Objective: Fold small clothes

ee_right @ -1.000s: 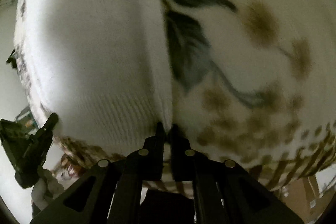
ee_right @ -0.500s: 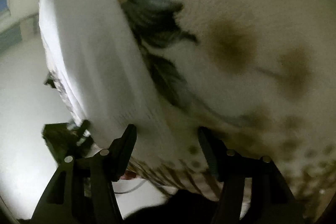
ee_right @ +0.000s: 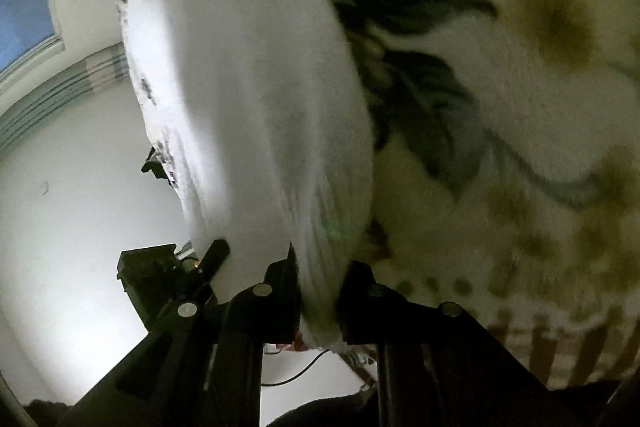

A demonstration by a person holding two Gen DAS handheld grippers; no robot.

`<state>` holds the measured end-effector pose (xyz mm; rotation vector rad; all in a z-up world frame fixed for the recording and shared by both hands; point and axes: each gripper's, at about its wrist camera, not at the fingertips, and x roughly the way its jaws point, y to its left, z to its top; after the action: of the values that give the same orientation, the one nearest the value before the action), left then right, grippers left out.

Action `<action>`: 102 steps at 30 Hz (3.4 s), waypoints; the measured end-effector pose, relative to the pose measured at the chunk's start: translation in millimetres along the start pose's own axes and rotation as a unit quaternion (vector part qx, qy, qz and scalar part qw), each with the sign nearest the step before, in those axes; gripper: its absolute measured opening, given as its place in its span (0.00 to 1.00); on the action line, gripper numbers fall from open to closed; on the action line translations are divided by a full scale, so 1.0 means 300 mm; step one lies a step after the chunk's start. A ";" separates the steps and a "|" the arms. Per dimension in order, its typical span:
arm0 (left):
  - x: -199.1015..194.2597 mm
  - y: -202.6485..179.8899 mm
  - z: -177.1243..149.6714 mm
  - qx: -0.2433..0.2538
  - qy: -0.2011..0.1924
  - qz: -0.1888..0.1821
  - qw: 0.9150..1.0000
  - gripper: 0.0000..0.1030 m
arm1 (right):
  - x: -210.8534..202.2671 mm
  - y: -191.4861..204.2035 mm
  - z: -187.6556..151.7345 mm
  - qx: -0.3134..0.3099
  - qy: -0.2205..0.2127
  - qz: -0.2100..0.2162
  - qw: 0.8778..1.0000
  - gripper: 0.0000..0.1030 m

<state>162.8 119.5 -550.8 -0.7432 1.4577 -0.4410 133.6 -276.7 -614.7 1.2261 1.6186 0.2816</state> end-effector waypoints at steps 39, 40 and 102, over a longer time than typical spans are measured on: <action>0.011 -0.367 1.156 -0.012 -0.180 -0.055 0.982 0.68 | -0.236 1.005 1.187 -0.115 -0.095 -0.006 0.989 0.28; 0.005 -0.348 1.174 -0.020 -0.191 -0.062 0.979 0.68 | -0.236 1.012 1.214 -0.116 -0.098 0.003 0.988 0.37; 0.143 -0.246 0.760 0.050 -0.073 -0.069 0.994 0.28 | -0.101 0.551 0.744 -0.149 0.013 0.015 0.989 0.42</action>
<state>402.8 79.9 -541.9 -0.7833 1.2428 -0.5499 409.0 -310.1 -579.9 1.0213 1.5157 0.5409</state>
